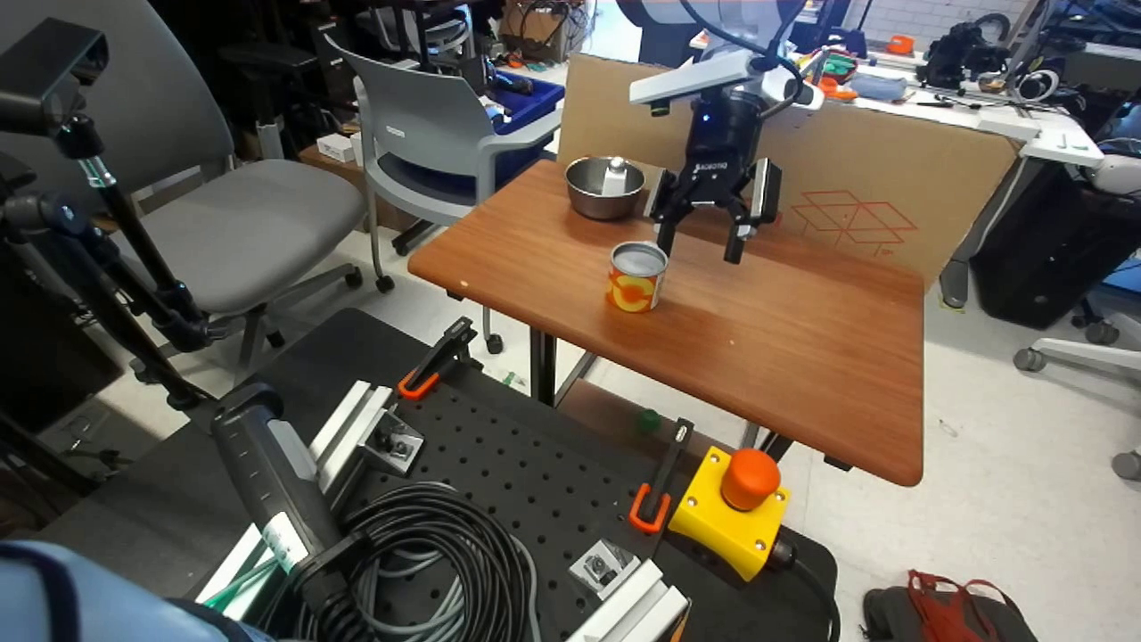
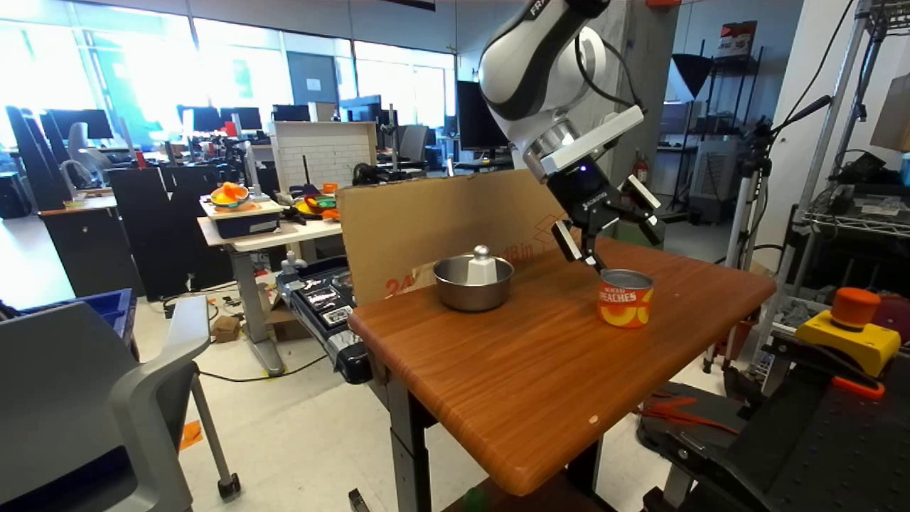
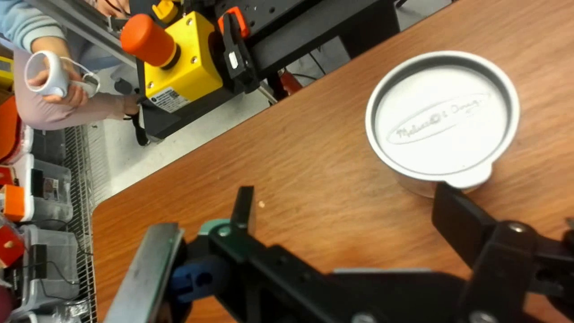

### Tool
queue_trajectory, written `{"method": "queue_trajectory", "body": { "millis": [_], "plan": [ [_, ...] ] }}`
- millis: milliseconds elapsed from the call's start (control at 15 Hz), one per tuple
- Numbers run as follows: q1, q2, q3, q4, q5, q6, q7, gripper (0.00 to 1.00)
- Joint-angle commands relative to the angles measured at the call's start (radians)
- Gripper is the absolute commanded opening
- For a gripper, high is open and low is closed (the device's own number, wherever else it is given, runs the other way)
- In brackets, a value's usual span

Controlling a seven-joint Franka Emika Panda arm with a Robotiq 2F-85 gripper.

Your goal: Move the can to the left

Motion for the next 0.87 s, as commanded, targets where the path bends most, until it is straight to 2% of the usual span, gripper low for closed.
{"method": "queue_trajectory", "body": {
  "millis": [0, 133, 400, 467, 600, 800],
  "plan": [
    [-0.009, -0.011, 0.000, 0.024, 0.052, -0.045, -0.022, 1.00],
    [-0.010, -0.077, -0.006, -0.020, 0.047, -0.013, -0.026, 1.00],
    [0.007, -0.317, -0.012, -0.203, -0.002, 0.161, -0.036, 1.00],
    [-0.002, -0.174, -0.010, -0.065, 0.018, 0.082, -0.025, 1.00],
    [-0.003, -0.271, -0.006, -0.127, 0.015, 0.114, -0.025, 1.00],
    [-0.003, -0.310, -0.004, -0.174, 0.014, 0.131, -0.025, 1.00]
  ]
}}
